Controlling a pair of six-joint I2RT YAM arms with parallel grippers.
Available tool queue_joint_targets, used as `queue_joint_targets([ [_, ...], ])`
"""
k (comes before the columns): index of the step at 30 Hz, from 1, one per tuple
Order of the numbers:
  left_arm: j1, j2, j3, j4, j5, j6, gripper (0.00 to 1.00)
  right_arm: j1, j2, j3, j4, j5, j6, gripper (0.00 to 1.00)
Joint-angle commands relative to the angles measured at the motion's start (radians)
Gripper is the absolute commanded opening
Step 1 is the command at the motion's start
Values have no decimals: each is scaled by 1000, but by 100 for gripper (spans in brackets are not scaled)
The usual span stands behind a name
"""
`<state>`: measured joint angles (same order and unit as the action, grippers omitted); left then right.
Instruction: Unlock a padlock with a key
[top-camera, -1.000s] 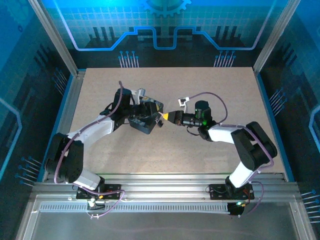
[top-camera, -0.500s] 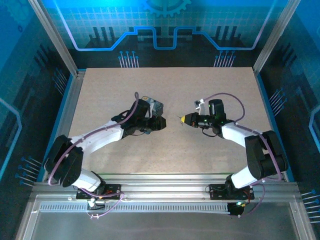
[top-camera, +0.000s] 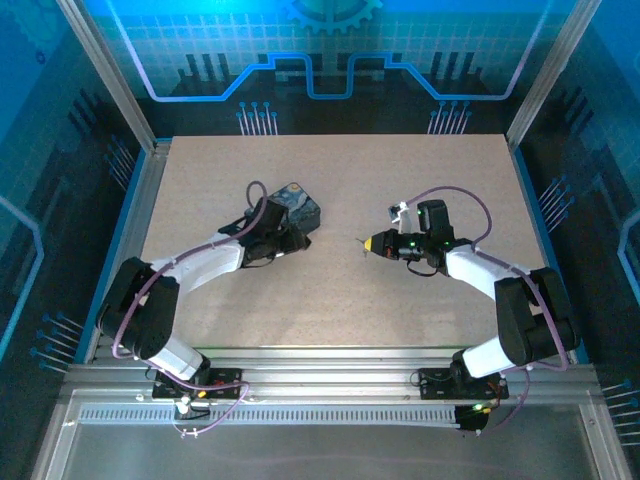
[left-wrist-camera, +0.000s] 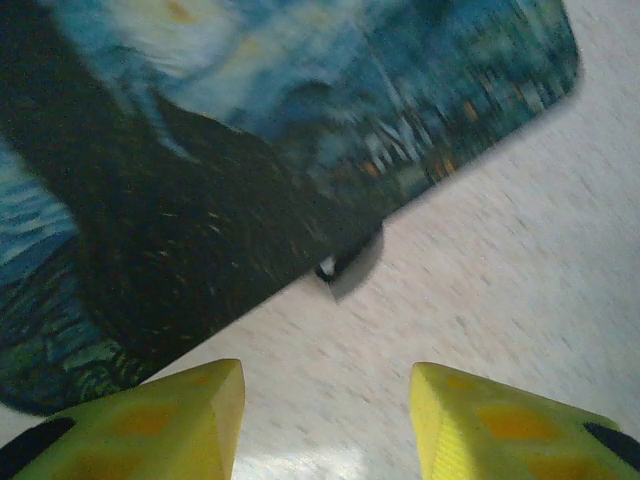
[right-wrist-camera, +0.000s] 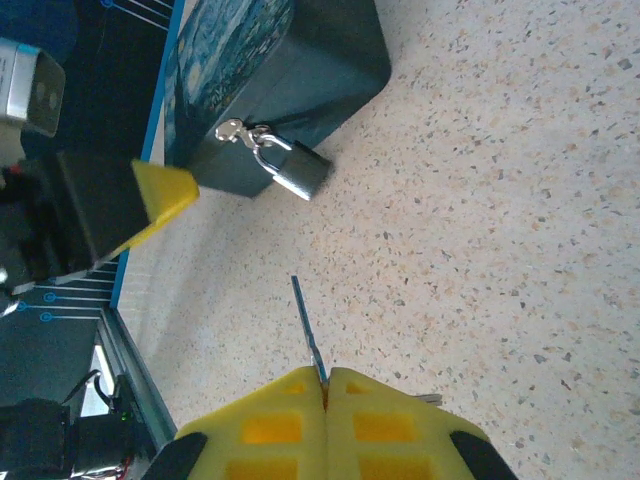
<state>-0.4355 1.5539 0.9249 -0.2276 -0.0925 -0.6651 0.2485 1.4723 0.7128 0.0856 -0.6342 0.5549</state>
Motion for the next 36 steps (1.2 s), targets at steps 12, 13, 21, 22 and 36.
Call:
queue_joint_targets([
  [12,-58,114,57,-82,-225,-12,61,93,-9,27,-9,19,-12,0],
  [13,-67,126,61,-74,-241,-21,61,99,-6,32,-7,22,-13,0],
  [21,-110,232,102,-26,-395,-167,64,136,13,56,3,30,-4,0],
  [22,-112,242,108,-14,-398,-172,64,137,15,56,5,30,-3,0],
  [36,-139,363,210,-57,-481,-259,63,141,90,68,44,5,-8,0],
])
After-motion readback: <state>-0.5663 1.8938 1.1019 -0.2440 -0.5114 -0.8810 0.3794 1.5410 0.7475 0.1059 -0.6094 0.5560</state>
